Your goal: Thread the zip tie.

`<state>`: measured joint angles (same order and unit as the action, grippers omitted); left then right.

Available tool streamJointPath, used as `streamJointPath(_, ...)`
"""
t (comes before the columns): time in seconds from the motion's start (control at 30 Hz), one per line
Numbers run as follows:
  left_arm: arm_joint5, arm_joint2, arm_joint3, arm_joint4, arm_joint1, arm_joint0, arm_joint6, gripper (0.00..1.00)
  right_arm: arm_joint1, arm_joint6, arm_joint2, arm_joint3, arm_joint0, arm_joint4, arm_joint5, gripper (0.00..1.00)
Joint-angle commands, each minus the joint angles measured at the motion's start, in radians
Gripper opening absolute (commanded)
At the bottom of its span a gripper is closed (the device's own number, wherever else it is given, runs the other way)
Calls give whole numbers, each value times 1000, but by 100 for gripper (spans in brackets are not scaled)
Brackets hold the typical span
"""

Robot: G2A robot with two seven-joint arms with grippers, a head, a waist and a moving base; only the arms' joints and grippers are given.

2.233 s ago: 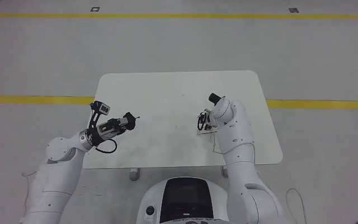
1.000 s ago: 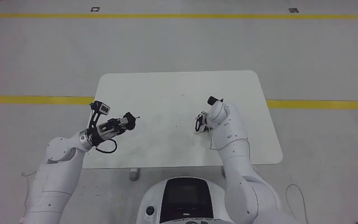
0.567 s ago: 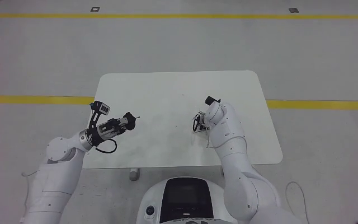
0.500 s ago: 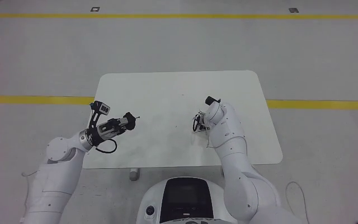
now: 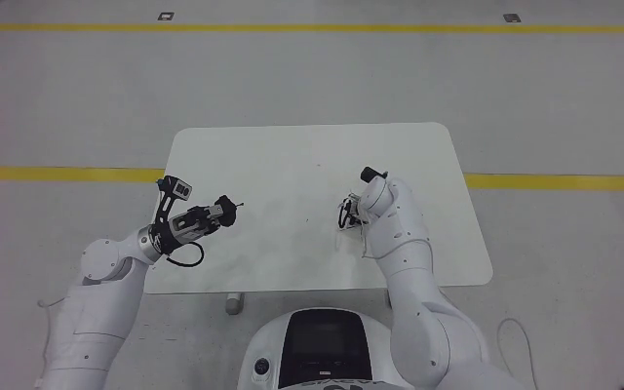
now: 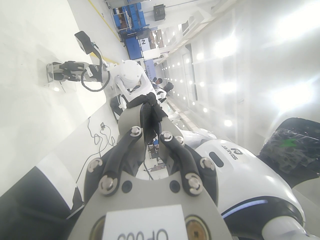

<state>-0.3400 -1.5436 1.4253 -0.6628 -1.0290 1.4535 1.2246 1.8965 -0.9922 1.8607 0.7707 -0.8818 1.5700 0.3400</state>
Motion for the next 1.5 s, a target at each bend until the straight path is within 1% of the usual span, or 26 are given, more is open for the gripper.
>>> streamJointPath(0.0,0,0,0,0,0,0,0,0,-1,-8,-8,7,-4,0,0,0)
streamJointPath(0.03,0,0,0,0,0,0,0,0,-1,-10,-12,10,-5,0,0,0)
streamJointPath(0.07,0,0,0,0,0,0,0,0,-1,-12,-16,12,-7,0,0,4)
streamJointPath(0.1,0,0,0,0,0,0,0,0,-2,-14,-21,14,-9,0,0,0)
streamJointPath(0.17,0,0,0,0,0,0,0,0,-3,-17,-27,17,-11,0,0,0)
streamJointPath(0.27,0,0,0,0,0,0,0,0,-5,-23,-35,22,-14,0,0,4)
streamJointPath(0.4,0,0,0,0,0,0,0,0,-6,-32,-46,27,-16,0,0,7)
streamJointPath(0.7,0,0,0,0,0,0,0,0,-6,-41,-66,28,-16,0,0,9)
streamJointPath(0.73,0,0,0,0,0,0,0,0,-6,-42,-69,26,-16,0,0,11)
streamJointPath(0.8,0,0,0,0,0,0,0,0,-7,-43,-73,23,-15,0,0,12)
streamJointPath(0.9,0,0,0,0,0,0,0,0,-8,-44,-75,17,-13,0,0,11)
streamJointPath(1.17,0,0,0,0,0,0,0,0,-10,-40,-71,20,-16,0,0,13)
streamJointPath(1.47,0,0,0,0,0,0,0,0,-11,-47,-72,46,-25,0,0,13)
